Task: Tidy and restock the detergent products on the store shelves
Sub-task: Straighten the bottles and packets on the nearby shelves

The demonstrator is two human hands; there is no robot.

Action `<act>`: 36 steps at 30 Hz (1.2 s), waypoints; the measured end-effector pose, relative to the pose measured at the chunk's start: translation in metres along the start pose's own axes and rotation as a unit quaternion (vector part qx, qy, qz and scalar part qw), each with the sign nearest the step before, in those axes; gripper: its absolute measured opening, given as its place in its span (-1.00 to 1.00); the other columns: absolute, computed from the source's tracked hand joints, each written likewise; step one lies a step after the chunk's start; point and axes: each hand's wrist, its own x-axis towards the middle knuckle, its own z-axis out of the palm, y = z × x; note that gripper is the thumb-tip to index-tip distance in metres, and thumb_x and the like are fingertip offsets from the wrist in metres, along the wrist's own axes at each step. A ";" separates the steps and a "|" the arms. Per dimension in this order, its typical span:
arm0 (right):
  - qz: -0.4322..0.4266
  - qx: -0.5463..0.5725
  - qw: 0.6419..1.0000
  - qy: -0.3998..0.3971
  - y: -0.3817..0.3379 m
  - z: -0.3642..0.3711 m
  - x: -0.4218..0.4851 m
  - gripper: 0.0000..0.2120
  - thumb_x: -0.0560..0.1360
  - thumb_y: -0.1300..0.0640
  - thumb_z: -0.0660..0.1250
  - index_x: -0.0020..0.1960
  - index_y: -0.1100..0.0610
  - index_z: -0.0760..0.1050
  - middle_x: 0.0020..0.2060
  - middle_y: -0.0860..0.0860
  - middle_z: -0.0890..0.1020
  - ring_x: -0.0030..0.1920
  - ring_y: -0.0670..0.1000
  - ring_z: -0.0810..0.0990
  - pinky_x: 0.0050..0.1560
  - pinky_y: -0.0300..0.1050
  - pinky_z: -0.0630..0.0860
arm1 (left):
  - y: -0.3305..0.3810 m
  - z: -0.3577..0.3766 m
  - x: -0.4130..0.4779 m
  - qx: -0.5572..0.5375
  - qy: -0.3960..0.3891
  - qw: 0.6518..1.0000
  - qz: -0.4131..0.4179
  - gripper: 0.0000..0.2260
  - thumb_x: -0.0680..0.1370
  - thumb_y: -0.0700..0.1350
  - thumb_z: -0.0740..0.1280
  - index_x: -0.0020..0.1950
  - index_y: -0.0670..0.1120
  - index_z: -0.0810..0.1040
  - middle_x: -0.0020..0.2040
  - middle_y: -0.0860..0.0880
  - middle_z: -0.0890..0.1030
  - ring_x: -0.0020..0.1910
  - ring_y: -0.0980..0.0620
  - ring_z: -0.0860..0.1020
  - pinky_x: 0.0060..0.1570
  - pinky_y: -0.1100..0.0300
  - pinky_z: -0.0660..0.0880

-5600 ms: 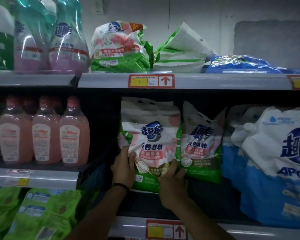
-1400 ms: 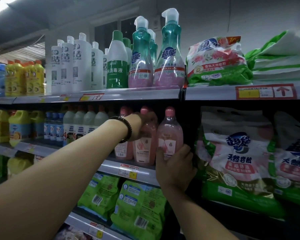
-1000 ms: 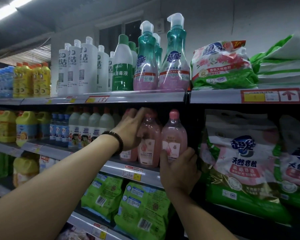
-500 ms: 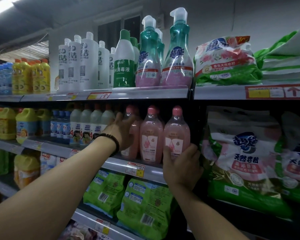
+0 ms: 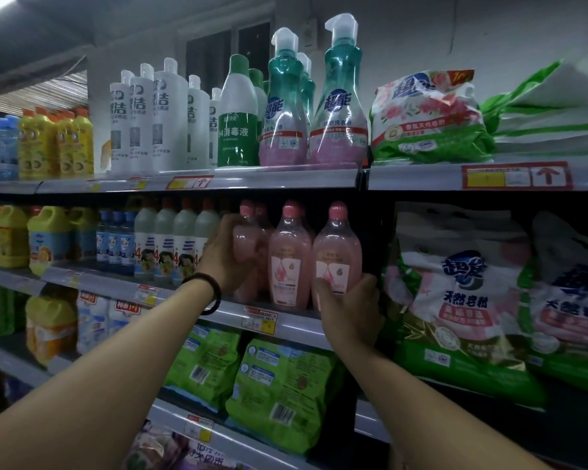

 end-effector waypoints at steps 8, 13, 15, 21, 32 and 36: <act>0.010 0.060 0.997 -0.054 0.004 -0.014 -0.003 -0.37 0.33 -0.22 0.49 0.26 0.01 0.35 0.17 0.01 0.57 0.09 0.12 0.62 0.15 0.14 0.61 | -0.018 -0.007 0.012 -0.076 -0.052 0.992 0.089 -0.14 0.48 -0.44 0.33 0.43 0.44 0.21 0.50 0.02 0.41 0.32 -0.11 0.56 0.02 -0.07 0.67; 0.026 0.061 0.996 -0.052 0.002 -0.010 -0.004 -0.29 0.18 -0.36 0.35 0.21 -0.04 0.34 0.13 -0.01 0.61 0.09 0.13 0.64 0.23 0.24 0.58 | -0.009 -0.007 0.018 -0.041 -0.113 0.989 0.080 -0.35 0.64 -0.37 0.19 0.45 0.37 0.30 0.41 -0.01 0.51 0.15 -0.12 0.64 -0.06 0.10 0.64; 0.027 0.051 0.997 -0.056 0.001 -0.010 -0.005 -0.30 0.17 -0.37 0.34 0.19 -0.04 0.34 0.12 -0.01 0.60 0.09 0.13 0.63 0.23 0.24 0.57 | -0.005 -0.006 0.020 -0.029 -0.135 0.989 0.058 -0.35 0.63 -0.39 0.15 0.42 0.36 0.31 0.36 -0.06 0.54 0.00 -0.20 0.64 -0.12 -0.04 0.63; 0.018 0.037 0.997 -0.061 0.001 -0.010 -0.008 -0.36 0.21 -0.36 0.35 0.17 -0.09 0.30 0.11 -0.02 0.54 0.06 0.13 0.60 0.20 0.25 0.57 | -0.002 -0.008 0.032 0.088 -0.177 0.980 0.028 -0.32 0.52 -0.28 0.29 0.43 0.40 0.26 0.34 -0.18 0.46 0.10 -0.25 0.59 -0.11 -0.03 0.64; 0.013 0.020 0.997 -0.068 0.001 -0.011 -0.007 -0.43 0.32 -0.24 0.48 0.16 -0.07 0.27 0.13 0.01 0.50 0.10 0.16 0.58 0.19 0.23 0.57 | 0.025 -0.016 0.046 0.271 -0.221 0.937 0.019 -0.29 0.58 -0.17 0.34 0.56 0.38 0.15 0.51 -0.13 0.18 0.39 -0.29 0.41 0.07 0.05 0.55; 0.008 0.011 0.998 -0.067 0.002 -0.010 -0.007 -0.44 0.35 -0.20 0.49 0.14 -0.08 0.24 0.13 0.01 0.48 0.10 0.17 0.57 0.17 0.23 0.59 | 0.046 -0.016 0.043 0.384 -0.240 0.890 0.048 -0.34 0.58 -0.18 0.33 0.57 0.27 0.17 0.51 -0.21 0.19 0.43 -0.30 0.36 0.30 -0.09 0.51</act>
